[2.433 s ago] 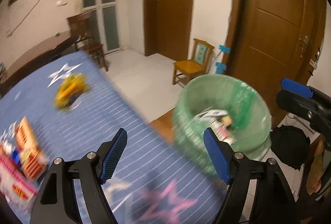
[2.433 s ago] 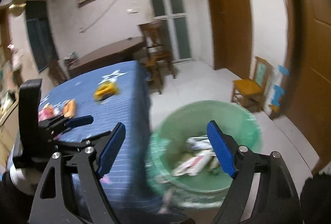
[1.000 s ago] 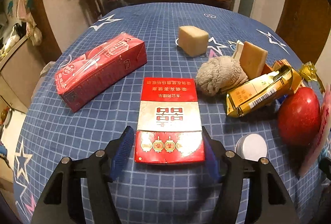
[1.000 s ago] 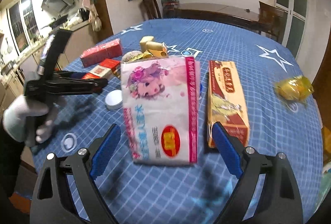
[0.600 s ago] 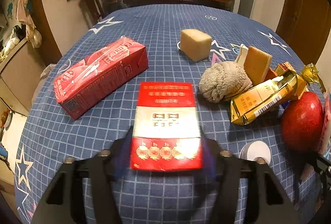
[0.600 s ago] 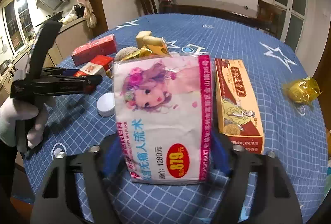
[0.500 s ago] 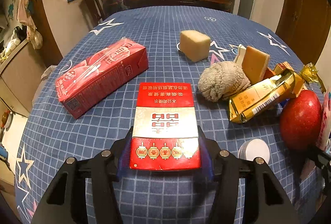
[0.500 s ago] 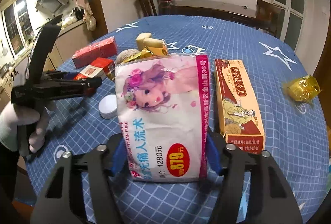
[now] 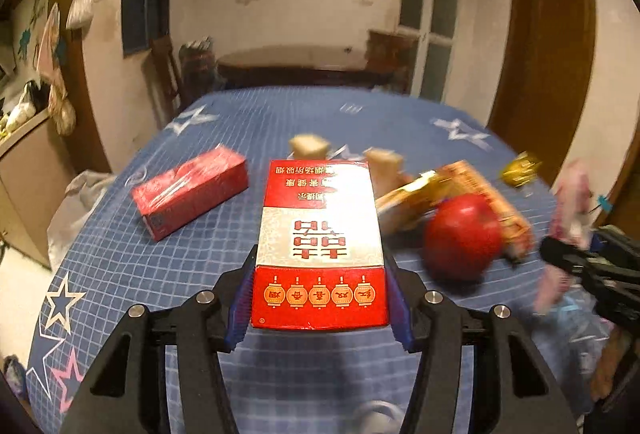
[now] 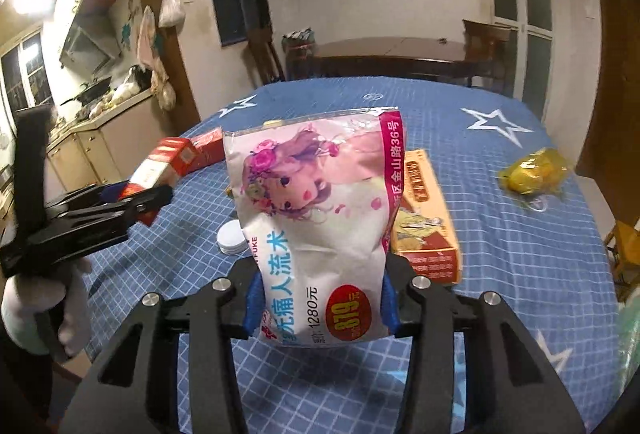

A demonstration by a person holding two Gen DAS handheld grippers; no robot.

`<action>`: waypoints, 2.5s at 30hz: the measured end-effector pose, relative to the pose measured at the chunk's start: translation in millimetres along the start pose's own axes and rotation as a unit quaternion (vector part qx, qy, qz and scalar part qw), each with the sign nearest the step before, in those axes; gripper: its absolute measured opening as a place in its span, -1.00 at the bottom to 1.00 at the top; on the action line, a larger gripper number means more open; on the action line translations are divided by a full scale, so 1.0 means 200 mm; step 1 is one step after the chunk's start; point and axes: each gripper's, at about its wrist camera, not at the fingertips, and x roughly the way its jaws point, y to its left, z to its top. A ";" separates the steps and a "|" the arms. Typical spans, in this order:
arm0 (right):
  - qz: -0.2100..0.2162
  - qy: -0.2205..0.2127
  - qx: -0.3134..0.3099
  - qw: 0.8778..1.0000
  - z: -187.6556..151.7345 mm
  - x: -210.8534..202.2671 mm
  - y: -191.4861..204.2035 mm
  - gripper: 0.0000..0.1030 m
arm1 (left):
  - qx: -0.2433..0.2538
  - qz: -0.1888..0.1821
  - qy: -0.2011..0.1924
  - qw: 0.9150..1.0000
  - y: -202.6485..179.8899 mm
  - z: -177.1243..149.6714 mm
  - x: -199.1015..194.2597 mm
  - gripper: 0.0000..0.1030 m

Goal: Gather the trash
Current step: 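Carry the red-white box and pink wipes pack with both grippers over the bin, then open both grippers to drop the red box and wipes pack into the bin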

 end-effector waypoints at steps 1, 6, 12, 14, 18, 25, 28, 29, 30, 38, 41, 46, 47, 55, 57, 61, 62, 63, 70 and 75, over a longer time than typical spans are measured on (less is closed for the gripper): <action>-0.003 -0.002 0.002 1.000 0.00 -0.02 -0.01 -0.16 | 0.002 -0.008 -0.011 1.000 -0.04 0.00 -0.05 0.11; -0.024 -0.014 0.016 0.999 -0.01 -0.12 -0.05 -0.16 | 0.017 -0.037 -0.046 0.998 -0.23 -0.01 -0.22 0.11; -0.052 -0.026 0.031 0.998 -0.01 -0.24 -0.13 -0.16 | 0.046 -0.064 -0.069 0.994 -0.47 -0.02 -0.31 0.11; -0.064 -0.032 0.035 0.997 -0.01 -0.29 -0.17 -0.16 | 0.051 -0.079 -0.074 0.993 -0.56 -0.02 -0.33 0.11; -0.088 -0.043 0.046 0.994 -0.02 -0.41 -0.27 -0.16 | 0.065 -0.100 -0.080 0.990 -0.72 -0.01 -0.36 0.11; -0.144 -0.055 0.069 0.986 -0.05 -0.62 -0.47 -0.15 | 0.089 -0.145 -0.087 0.982 -1.03 0.03 -0.36 0.11; -0.167 -0.057 0.080 0.981 -0.08 -0.71 -0.56 -0.14 | 0.100 -0.168 -0.085 0.977 -1.19 0.05 -0.35 0.11; -0.173 -0.056 0.084 0.980 -0.09 -0.74 -0.59 -0.14 | 0.103 -0.175 -0.084 0.976 -1.23 0.05 -0.34 0.11; -0.178 -0.054 0.089 0.979 -0.10 -0.76 -0.62 -0.14 | 0.107 -0.181 -0.084 0.974 -1.28 0.05 -0.34 0.11; -0.225 -0.042 0.129 0.965 -0.18 -0.96 -0.93 -0.14 | 0.142 -0.236 -0.073 0.958 -1.75 0.08 -0.27 0.11; -0.240 -0.032 0.139 0.960 -0.19 -1.02 -1.03 -0.13 | 0.161 -0.254 -0.066 0.951 -1.91 0.09 -0.24 0.11; -0.253 0.002 0.173 0.952 -0.23 -1.09 -1.29 -0.12 | 0.195 -0.288 -0.034 0.937 -2.22 0.10 -0.17 0.11; -0.252 0.012 0.184 0.950 -0.25 -1.10 -1.35 -0.12 | 0.201 -0.293 -0.028 0.934 -2.28 0.10 -0.16 0.11; -0.257 0.093 0.242 0.931 -0.43 -1.10 -1.75 -0.12 | 0.235 -0.316 0.048 0.918 -2.69 0.03 0.08 0.11; -0.249 0.109 0.257 0.927 -0.48 -1.08 -1.81 -0.12 | 0.245 -0.315 0.070 0.914 -2.76 -0.01 0.14 0.11; -0.239 0.129 0.285 0.919 -0.57 -1.04 -1.93 -0.11 | 0.257 -0.313 0.096 0.909 -2.89 -0.09 0.25 0.11; -0.236 0.130 0.291 0.918 -0.59 -1.04 -1.95 -0.11 | 0.258 -0.311 0.100 0.909 -2.91 -0.11 0.27 0.11; -0.235 0.132 0.294 0.917 -0.60 -1.03 -1.95 -0.11 | 0.259 -0.311 0.104 0.909 -2.92 -0.12 0.30 0.11; -0.231 0.129 0.305 0.915 -0.66 -1.05 -2.00 -0.09 | 0.264 -0.306 0.119 0.907 -3.01 -0.21 0.45 0.11; -0.225 0.129 0.306 0.916 -0.67 -1.04 -2.02 -0.08 | 0.263 -0.305 0.119 0.908 -3.03 -0.25 0.47 0.11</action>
